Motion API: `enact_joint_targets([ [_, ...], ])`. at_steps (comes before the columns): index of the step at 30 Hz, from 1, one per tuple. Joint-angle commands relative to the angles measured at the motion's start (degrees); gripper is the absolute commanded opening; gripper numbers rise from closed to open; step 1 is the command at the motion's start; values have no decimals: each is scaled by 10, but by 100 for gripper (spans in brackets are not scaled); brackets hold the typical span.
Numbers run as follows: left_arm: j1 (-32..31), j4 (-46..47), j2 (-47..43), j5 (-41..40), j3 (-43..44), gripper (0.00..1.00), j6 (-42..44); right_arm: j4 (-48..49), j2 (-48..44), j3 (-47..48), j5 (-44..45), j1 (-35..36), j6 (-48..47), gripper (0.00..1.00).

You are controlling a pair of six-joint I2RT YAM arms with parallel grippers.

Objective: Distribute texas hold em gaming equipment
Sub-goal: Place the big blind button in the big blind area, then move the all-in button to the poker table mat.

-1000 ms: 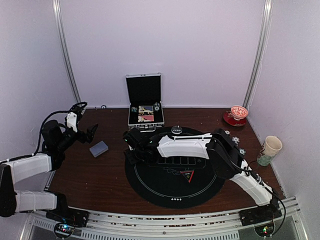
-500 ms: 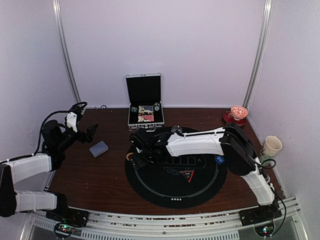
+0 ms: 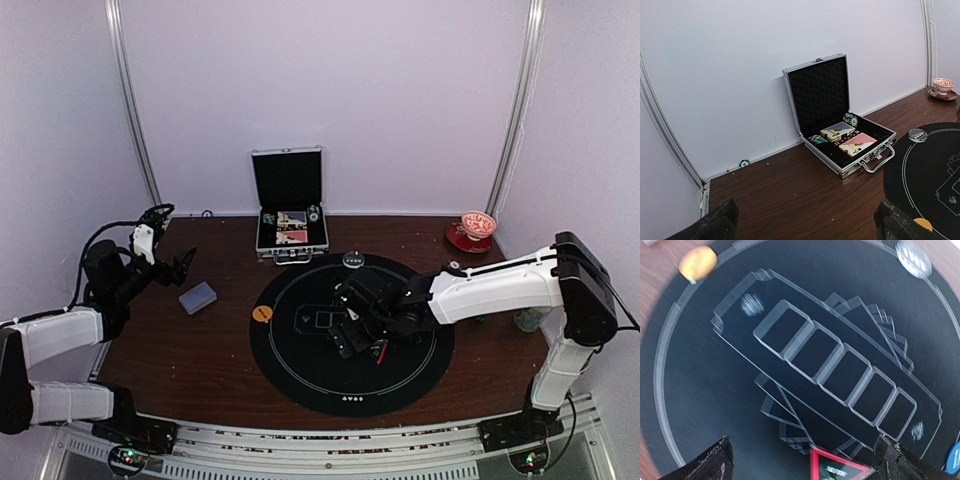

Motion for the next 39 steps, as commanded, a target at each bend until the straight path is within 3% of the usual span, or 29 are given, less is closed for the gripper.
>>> enact_joint_targets([
  [1,3,27,-4,-3,-6,98,-1,33,-28,-58,15,-17,15,100],
  [12,2,28,1,-4,-5,98,1,77,-12,-112,-18,-67,24,100],
  [22,2,27,0,-4,-5,98,1,99,-47,-158,-68,-68,15,99],
  [30,2,26,-5,-6,-6,98,2,120,-49,-180,-135,-64,5,84],
  [39,3,25,-4,-6,-6,98,2,123,-69,-197,-158,5,-21,81],
])
